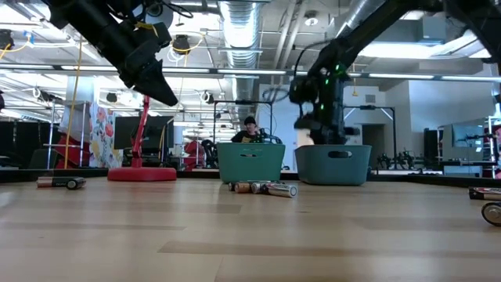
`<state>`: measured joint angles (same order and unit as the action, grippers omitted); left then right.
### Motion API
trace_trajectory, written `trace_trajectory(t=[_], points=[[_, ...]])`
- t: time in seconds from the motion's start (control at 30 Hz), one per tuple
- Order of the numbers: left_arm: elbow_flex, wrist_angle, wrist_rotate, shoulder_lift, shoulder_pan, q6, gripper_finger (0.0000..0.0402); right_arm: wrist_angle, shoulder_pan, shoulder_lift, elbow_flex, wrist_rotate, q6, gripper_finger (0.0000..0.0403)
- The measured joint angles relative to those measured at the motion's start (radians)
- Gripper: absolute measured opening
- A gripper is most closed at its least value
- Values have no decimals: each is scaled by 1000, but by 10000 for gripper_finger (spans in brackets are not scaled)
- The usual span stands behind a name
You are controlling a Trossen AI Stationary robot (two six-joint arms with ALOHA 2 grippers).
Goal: Sort batteries
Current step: Put the black battery into the blue bin
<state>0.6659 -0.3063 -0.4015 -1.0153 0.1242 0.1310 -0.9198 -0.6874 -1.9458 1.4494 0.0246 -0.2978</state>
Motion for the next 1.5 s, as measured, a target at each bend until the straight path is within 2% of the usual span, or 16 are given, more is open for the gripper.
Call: trace_trajectory(t=[0.23,0.33,0.57,0.77,0.93,1.1,1.37,1.5], points=[[0,-91,0,0,0,65,130,-50,43,209,0,1,-28,159],[2,-192,13,0,0,163,130,-74,77,299,0,1,-31,154],[21,-479,121,0,15,408,130,-79,174,437,0,3,-72,150],[21,-584,254,0,24,527,130,-110,253,457,0,8,-72,150],[21,-620,322,-15,20,603,130,-123,305,455,-27,93,-77,150],[21,-690,327,-81,-20,658,130,-119,330,455,-87,109,-114,149],[21,-675,338,-208,-77,650,130,-120,371,469,-184,109,-193,149],[20,-657,351,-263,-95,633,130,-108,401,520,-237,109,-240,149]])
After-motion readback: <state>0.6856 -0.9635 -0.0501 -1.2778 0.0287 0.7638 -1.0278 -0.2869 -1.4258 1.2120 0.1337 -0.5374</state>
